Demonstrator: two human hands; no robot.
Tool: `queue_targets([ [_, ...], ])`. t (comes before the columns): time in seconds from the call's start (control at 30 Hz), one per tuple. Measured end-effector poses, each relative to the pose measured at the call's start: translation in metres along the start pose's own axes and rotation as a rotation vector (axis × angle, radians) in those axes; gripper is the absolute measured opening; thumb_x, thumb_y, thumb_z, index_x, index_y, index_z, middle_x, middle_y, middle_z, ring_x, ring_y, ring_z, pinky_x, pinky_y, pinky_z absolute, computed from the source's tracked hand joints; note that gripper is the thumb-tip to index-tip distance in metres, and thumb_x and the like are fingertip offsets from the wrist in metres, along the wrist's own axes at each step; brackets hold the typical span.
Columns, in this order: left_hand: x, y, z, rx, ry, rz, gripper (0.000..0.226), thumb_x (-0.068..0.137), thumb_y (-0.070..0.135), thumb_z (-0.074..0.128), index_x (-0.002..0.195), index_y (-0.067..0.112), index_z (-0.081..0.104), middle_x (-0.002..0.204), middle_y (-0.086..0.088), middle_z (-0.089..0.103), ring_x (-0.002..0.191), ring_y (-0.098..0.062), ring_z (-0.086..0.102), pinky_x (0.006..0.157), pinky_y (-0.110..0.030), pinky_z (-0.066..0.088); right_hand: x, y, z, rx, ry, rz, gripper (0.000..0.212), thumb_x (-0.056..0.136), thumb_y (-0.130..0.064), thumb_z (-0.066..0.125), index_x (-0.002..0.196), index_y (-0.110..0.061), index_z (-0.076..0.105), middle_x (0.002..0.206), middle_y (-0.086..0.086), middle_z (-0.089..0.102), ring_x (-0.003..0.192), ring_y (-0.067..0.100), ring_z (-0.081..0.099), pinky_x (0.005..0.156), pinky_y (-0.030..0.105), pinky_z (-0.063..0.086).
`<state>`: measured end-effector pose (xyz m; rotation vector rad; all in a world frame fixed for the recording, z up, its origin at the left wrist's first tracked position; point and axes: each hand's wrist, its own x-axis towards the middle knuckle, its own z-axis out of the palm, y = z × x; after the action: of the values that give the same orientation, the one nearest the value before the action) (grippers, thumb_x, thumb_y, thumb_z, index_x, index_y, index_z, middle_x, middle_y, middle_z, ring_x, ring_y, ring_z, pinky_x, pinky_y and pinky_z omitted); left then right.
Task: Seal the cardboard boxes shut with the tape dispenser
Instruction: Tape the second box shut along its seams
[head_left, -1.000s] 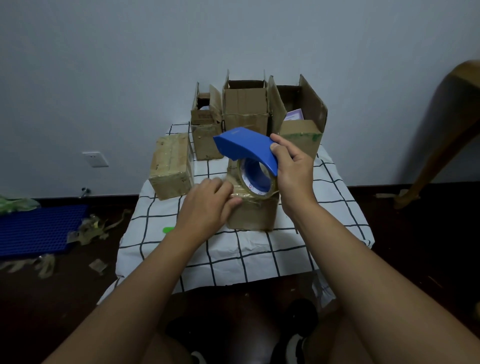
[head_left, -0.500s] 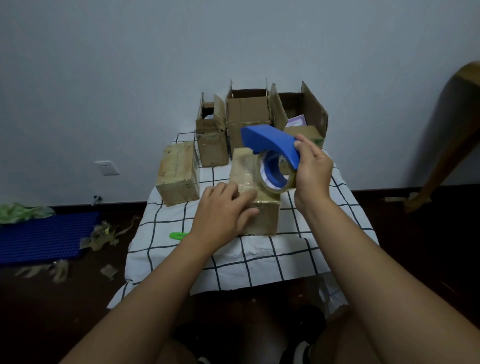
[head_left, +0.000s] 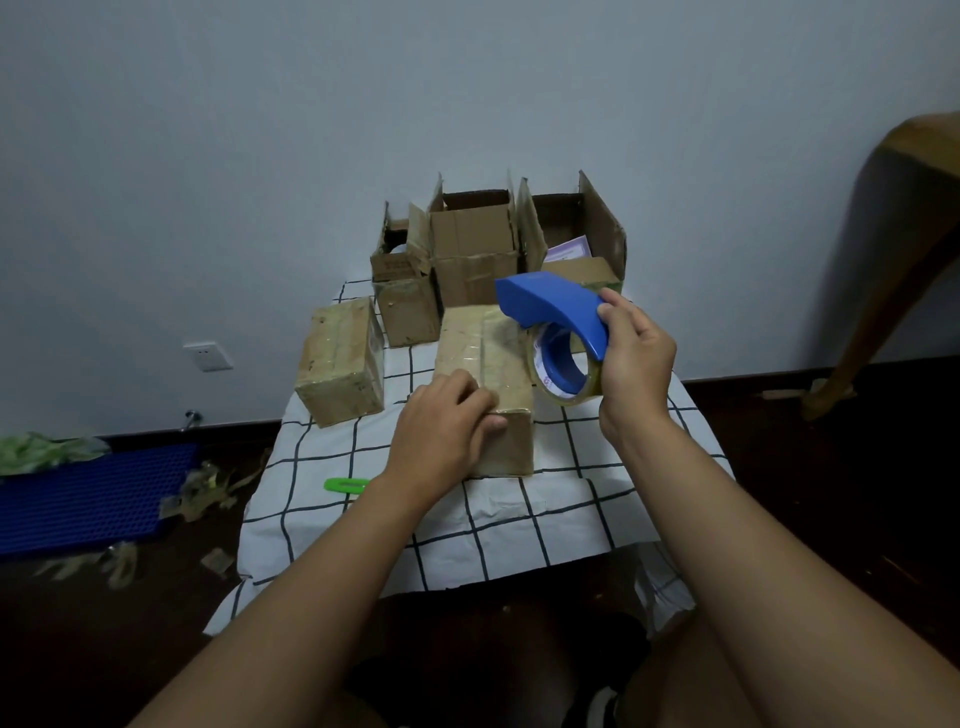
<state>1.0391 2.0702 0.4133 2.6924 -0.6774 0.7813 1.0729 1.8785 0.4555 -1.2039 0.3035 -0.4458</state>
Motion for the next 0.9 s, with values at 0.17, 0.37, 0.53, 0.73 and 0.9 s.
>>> queue_targets([
  [0.17,0.002,0.004,0.006,0.015,0.033,-0.006,0.02,0.087,0.024,0.072,0.089,0.006,0.066,0.083,-0.009,0.052,0.071,-0.028,0.049,0.06,-0.038,0.042,-0.001,-0.002,-0.006,0.01,-0.006,-0.007,0.023,0.096,-0.017,0.06,0.114,-0.021,0.073,0.108,-0.004,0.07,0.094,0.011,0.066,0.068,0.013,0.053],
  [0.37,0.0,0.005,0.009,0.057,-0.003,-0.022,0.033,0.088,0.045,0.065,0.109,0.019,0.07,0.104,-0.003,0.06,0.089,-0.026,0.053,0.072,-0.037,0.041,0.0,-0.004,-0.01,0.022,0.001,-0.007,0.019,0.096,-0.018,0.061,0.109,-0.025,0.073,0.106,-0.008,0.069,0.095,0.012,0.067,0.066,0.012,0.052],
  [0.53,0.004,0.014,0.019,0.058,0.058,-0.06,0.019,0.088,0.032,0.069,0.094,0.014,0.068,0.091,-0.004,0.057,0.082,-0.029,0.052,0.072,-0.04,0.039,-0.003,-0.004,-0.011,0.015,-0.001,-0.012,0.023,0.095,-0.017,0.061,0.115,-0.02,0.073,0.109,-0.005,0.069,0.095,0.011,0.066,0.066,0.011,0.052],
  [0.73,0.004,0.01,0.016,-0.078,-0.017,-0.092,0.045,0.09,0.055,0.051,0.101,0.015,0.068,0.115,-0.003,0.063,0.104,-0.022,0.056,0.082,-0.035,0.047,-0.007,-0.003,-0.011,-0.007,-0.02,-0.016,0.023,0.096,-0.018,0.061,0.115,-0.021,0.073,0.11,-0.004,0.069,0.099,0.014,0.066,0.074,0.017,0.057],
  [0.9,0.008,0.016,0.019,-0.053,0.037,-0.088,0.046,0.092,0.05,0.046,0.085,0.01,0.067,0.095,-0.004,0.067,0.085,-0.026,0.061,0.066,-0.036,0.049,-0.011,-0.004,-0.006,-0.026,-0.026,-0.005,0.026,0.096,-0.019,0.061,0.12,-0.019,0.072,0.117,0.0,0.068,0.106,0.018,0.065,0.089,0.032,0.059],
])
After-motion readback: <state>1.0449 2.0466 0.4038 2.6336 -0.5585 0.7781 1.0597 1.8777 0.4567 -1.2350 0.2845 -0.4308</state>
